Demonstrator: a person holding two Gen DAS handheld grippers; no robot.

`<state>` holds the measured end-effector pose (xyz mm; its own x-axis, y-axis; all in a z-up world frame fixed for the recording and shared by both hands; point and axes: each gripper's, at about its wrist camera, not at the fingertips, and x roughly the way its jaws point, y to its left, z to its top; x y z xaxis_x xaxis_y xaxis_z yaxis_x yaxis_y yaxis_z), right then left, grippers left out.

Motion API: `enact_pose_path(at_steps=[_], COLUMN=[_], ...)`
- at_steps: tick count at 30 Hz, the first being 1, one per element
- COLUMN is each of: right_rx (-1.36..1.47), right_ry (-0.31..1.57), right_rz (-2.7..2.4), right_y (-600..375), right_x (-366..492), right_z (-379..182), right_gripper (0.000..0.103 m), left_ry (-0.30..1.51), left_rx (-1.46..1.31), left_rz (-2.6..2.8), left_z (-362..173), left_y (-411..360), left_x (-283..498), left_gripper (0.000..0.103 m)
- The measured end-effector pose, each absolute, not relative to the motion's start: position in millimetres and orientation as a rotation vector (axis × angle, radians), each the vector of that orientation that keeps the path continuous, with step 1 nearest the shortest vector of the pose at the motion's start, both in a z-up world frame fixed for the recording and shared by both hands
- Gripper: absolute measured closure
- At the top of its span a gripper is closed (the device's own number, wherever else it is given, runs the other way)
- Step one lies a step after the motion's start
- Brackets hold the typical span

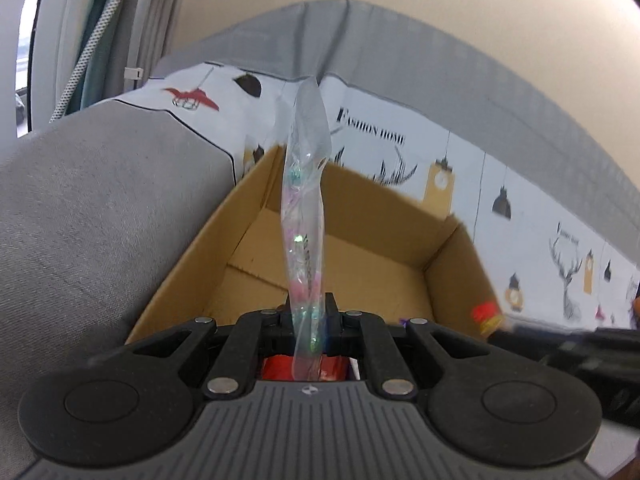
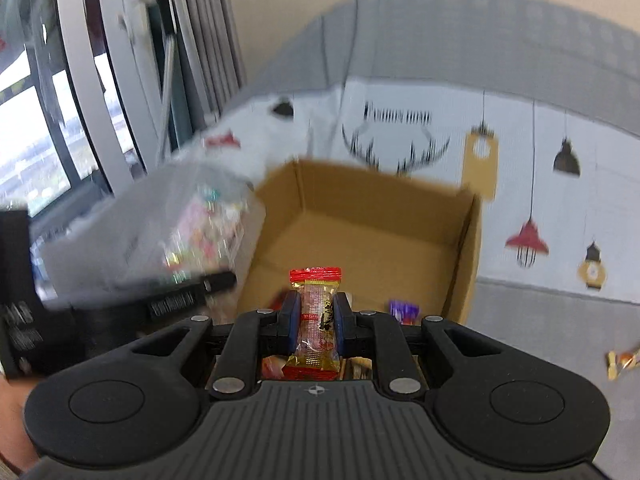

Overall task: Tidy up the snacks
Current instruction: 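Carry the candy bag and red candy over the box and open both tools, then move the left tool to the yellow snack bar and grasp it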

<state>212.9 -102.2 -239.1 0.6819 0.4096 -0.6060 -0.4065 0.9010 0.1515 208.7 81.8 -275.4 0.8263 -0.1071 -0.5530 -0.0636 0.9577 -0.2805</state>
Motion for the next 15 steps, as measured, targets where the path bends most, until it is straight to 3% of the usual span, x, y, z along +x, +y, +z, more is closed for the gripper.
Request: enact_pose_path(at_steps=[3,5,7,10,11,15], right_rx=[0.016,0.0,-0.005,0.07,0.104,0.196], right_ry=[0.756,0.826,0.812,0.772,0.762,0.731], right_rz=[0.48,0.527,0.535,0.533,0.523,0.481], right_y=[-95.8,-88.1,-87.0,-110.6,-123.4,-179.0], right_x=[219.3,223.4,220.2,217.3,216.9,215.1], right_z=[-262.8,-275.8,-275.2,-263.4,-259.9,-250.0], right_gripper=[0.085,0.084,0.067,0.042,0.035,0.035], left_ry=[0.674,0.737,0.744,0.669,0.653,0.593], left_rx=[-0.238,-0.207,-0.2,-0.146,-0.129,-0.071], left_rz=[-0.055,-0.091,-0.073,-0.086,-0.099,-0.182], left_z=[-289.2,-297.6,-292.5,-270.1,-262.6,-235.3], left_y=[73.2,66.2,63.5,57.5,52.3,12.3], left_x=[216.1,221.6,215.0,200.3,197.5,182.3], left_gripper=[0.092,0.083,0.049,0.025,0.021,0.018])
